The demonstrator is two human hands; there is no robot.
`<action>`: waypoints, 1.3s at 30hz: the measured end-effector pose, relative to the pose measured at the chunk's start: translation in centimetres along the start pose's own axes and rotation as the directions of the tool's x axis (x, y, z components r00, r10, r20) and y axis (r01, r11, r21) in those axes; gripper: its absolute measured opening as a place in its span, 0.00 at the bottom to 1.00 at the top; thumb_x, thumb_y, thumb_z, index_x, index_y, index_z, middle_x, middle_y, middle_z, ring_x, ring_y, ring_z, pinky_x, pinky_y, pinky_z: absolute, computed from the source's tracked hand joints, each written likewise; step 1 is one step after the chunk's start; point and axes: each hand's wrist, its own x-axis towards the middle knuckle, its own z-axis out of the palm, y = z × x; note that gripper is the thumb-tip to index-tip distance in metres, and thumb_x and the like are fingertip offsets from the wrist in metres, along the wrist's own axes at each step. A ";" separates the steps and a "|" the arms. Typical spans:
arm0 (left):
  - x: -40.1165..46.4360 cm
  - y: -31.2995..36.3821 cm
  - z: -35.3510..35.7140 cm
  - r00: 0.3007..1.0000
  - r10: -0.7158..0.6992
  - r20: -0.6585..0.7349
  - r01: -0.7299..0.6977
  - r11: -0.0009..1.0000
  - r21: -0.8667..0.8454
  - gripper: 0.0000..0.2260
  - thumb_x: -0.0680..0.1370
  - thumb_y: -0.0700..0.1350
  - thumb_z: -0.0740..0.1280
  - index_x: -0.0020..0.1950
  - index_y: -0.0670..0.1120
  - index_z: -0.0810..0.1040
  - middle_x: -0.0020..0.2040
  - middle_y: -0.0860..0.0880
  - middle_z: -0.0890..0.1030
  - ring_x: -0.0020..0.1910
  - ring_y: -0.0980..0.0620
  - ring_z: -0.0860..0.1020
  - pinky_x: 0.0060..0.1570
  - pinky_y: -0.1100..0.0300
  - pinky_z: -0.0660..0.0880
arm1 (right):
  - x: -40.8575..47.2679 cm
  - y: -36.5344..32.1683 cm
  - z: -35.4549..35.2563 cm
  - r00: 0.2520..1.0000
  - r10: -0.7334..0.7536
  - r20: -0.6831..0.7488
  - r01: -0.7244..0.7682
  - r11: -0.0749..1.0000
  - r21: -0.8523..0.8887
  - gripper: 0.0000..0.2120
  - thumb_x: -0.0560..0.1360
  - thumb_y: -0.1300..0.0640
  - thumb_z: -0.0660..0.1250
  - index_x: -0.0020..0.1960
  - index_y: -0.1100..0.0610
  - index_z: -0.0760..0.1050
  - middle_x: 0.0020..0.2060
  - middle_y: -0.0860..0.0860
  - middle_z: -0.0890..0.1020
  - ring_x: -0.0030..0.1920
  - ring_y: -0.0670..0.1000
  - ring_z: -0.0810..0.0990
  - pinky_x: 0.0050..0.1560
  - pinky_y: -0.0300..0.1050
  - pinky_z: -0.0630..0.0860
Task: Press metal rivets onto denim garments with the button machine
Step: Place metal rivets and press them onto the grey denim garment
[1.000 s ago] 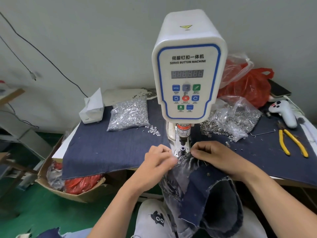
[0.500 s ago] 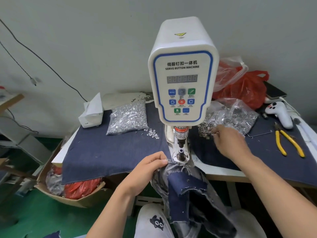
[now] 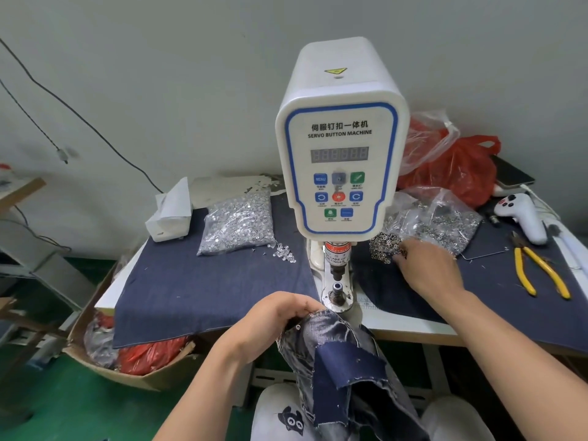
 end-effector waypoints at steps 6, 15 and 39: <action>-1.0 -1.5 -0.9 0.996 0.086 -0.040 -0.090 0.988 -0.123 0.31 0.78 0.53 0.51 0.62 0.33 0.81 0.61 0.33 0.83 0.59 0.39 0.78 0.70 0.40 0.69 | -0.2 -0.9 0.1 0.999 -0.034 0.004 0.034 0.994 -0.100 0.06 0.81 0.62 0.63 0.50 0.59 0.79 0.47 0.57 0.81 0.47 0.64 0.82 0.45 0.56 0.79; 0.5 1.5 0.2 0.959 -0.045 -0.279 0.077 0.991 0.105 0.27 0.84 0.45 0.57 0.26 0.51 0.79 0.30 0.50 0.77 0.37 0.49 0.71 0.38 0.58 0.70 | -0.1 -1.0 0.6 1.000 0.026 0.005 -0.026 0.999 0.034 0.06 0.82 0.64 0.60 0.51 0.63 0.75 0.47 0.61 0.82 0.49 0.65 0.81 0.46 0.54 0.74; 5.4 1.9 -4.0 0.676 0.189 -0.712 0.380 0.738 0.557 0.04 0.77 0.48 0.67 0.49 0.56 0.80 0.54 0.50 0.84 0.56 0.42 0.81 0.54 0.51 0.77 | -5.5 -6.9 -1.4 0.910 -0.035 0.413 -0.378 0.339 0.862 0.11 0.79 0.54 0.72 0.41 0.59 0.80 0.30 0.48 0.79 0.28 0.45 0.75 0.31 0.37 0.75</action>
